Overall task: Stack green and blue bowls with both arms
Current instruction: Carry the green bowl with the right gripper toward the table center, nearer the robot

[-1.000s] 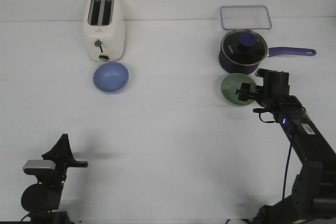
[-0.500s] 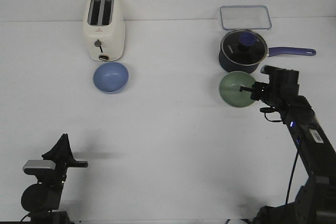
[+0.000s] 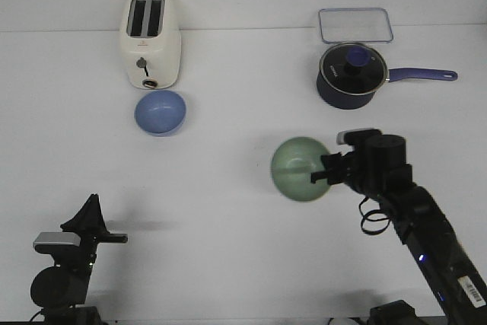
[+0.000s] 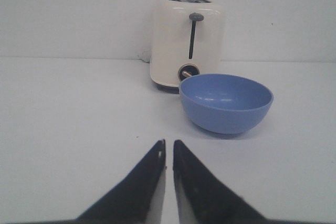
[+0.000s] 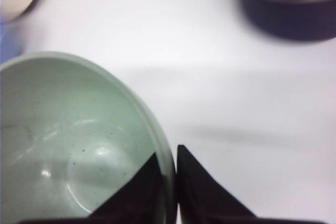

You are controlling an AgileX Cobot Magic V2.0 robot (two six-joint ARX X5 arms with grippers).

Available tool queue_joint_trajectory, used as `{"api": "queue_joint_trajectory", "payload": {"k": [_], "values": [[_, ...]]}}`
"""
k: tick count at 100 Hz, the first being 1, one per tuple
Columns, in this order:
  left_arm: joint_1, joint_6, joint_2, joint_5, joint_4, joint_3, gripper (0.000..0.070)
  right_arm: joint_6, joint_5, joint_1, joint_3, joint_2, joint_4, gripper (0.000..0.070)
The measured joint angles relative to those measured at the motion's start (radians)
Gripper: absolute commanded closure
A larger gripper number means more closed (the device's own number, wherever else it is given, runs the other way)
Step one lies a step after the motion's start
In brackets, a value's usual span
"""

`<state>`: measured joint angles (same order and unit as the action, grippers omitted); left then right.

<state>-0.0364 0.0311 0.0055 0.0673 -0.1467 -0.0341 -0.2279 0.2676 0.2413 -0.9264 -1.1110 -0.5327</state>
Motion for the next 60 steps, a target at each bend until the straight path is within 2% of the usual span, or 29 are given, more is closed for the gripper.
{"api": "queue_joint_trajectory", "payload": {"k": [12,28,52,57,60], "values": [[0.0,0.0,0.0,0.0,0.0,0.0,0.0685,-0.043,-0.069,0.155,0.081,0.0,0.011,0.07],[0.0,0.0,0.0,0.0,0.0,0.0,0.0685,-0.114,-0.117,0.334,0.17,-0.012,0.127,0.07],[0.0,0.0,0.0,0.0,0.0,0.0,0.0685,-0.161,-0.185,0.42,0.183,-0.111,0.151,0.07],[0.0,0.005,0.0,0.0,0.0,0.0,0.0685,-0.163,-0.186,0.42,0.185,-0.13,0.152,0.0667],[0.0,0.01,0.0,0.0,0.0,0.0,0.0685,-0.162,-0.187,0.42,0.185,-0.138,0.151,0.0612]]}}
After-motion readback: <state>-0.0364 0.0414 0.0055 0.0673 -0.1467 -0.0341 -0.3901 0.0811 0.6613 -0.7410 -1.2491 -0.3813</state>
